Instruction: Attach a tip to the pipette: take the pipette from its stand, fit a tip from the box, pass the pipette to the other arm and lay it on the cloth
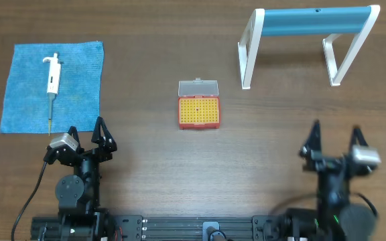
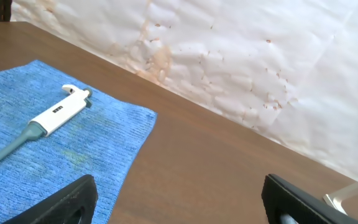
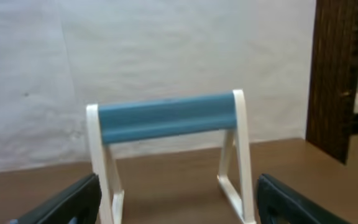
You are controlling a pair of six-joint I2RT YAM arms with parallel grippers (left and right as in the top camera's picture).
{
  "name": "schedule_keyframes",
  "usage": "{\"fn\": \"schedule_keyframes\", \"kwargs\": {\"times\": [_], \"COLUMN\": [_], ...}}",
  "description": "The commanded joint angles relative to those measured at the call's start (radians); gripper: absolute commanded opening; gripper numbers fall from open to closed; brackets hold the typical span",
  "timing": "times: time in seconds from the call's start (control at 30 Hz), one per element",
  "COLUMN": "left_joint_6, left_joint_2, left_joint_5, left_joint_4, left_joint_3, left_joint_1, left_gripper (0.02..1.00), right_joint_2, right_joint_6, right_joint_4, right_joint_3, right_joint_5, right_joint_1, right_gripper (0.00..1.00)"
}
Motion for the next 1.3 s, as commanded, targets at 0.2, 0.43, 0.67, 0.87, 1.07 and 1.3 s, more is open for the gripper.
{"fn": "schedule_keyframes", "kwargs": {"times": [0.2,0.43,0.67,0.87,1.07,1.3], "left_joint_6": [0.017,0.017,0.017,0.017,0.017,0.017], "left_joint_2": [-0.008,-0.008,-0.008,-0.008,-0.008,-0.008], "left_joint_5": [0.008,0.008,0.008,0.008,0.008,0.008], "left_joint_4": [-0.007,-0.007,-0.007,-0.007,-0.007,-0.007], "left_joint_3": [-0.002,-0.002,-0.002,-0.002,-0.002,-0.002], "left_joint_1": [0.006,0.006,0.006,0.006,0.006,0.006], "left_gripper": [0.858,0.858,0.858,0.858,0.858,0.858], "right_joint_2": [-0.033,-0.056,-0.056,-0.056,-0.056,-0.056], "right_joint_6": [0.008,0.004,0.005,0.005,0.005,0.005], "right_joint_4": [0.245,0.116,0.116,0.116,0.116,0.116], "right_joint_3": [-0.387,-0.389,-0.389,-0.389,-0.389,-0.389], "right_joint_5": [-0.06,-0.06,-0.063,-0.063,-0.063,-0.063], "right_joint_1": [0.079,0.113,0.113,0.113,0.113,0.113], "right_gripper": [0.807,0.807,0.805,0.805,0.807,0.805]}}
